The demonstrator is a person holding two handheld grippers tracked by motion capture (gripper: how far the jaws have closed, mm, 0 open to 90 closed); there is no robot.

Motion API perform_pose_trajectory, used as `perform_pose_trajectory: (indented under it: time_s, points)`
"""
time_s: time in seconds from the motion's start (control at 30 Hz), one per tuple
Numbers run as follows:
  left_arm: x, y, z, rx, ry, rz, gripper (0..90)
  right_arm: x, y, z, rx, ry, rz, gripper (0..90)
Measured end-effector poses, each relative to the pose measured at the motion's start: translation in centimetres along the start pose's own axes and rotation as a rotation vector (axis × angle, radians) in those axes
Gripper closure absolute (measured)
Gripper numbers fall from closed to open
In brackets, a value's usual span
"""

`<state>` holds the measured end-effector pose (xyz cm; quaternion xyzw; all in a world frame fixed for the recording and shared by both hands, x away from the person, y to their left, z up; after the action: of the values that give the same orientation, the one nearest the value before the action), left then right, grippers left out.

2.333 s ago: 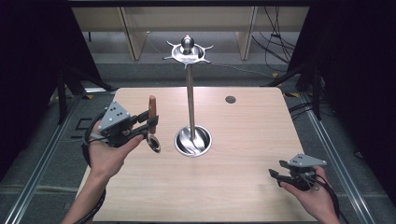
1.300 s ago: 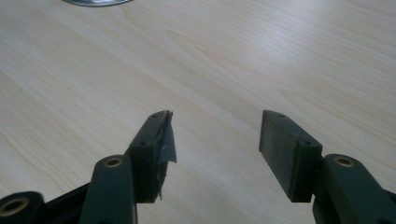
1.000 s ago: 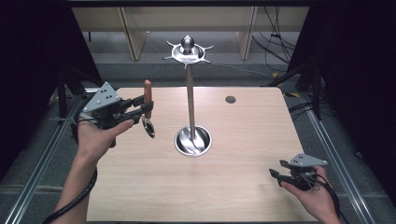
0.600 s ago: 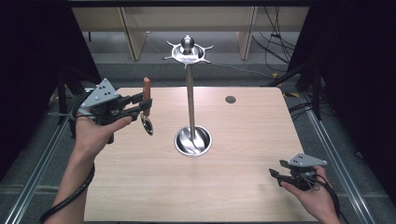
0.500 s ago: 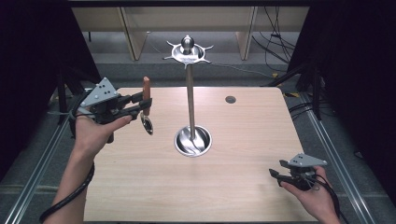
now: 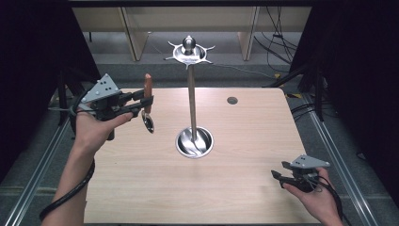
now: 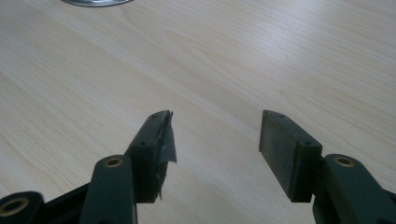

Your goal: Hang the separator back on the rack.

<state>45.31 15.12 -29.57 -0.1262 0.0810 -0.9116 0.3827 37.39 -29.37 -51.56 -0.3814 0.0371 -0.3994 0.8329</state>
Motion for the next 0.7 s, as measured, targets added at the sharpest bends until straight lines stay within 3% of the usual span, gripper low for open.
perform_pose_trajectory:
  time_s: [0.33, 0.4, 0.47, 0.7]
  points:
    - [-0.43, 0.58, 0.06, -0.015, 0.002, -0.050, 67.3, 0.02, 0.02, 0.01, 0.001, -0.003, 0.000, 44.6]
    - [-0.53, 0.67, 0.12, -0.014, -0.002, -0.054, 67.3, -0.15, -0.04, -0.05, -0.007, 0.016, 0.002, 44.5]
    - [-0.59, 0.72, 0.22, -0.015, -0.002, -0.060, 67.3, 0.07, 0.05, -0.04, 0.002, -0.008, -0.005, 44.5]
    - [-0.63, 0.87, 0.63, -0.009, -0.013, -0.086, 67.3, 0.12, 0.08, -0.02, 0.004, -0.018, -0.003, 44.5]
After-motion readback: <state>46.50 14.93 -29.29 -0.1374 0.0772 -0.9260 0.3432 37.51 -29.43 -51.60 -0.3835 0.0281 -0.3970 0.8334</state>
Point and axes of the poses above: each handheld gripper's, and its own axes: y roughly forward along the jaws, z roughly out of its top, x roughly to its right, the point moved 8 cm from there along y, roughly forward along the jaws, and after that the axes turned 15 degrees about -y, right-handed, at the moved point
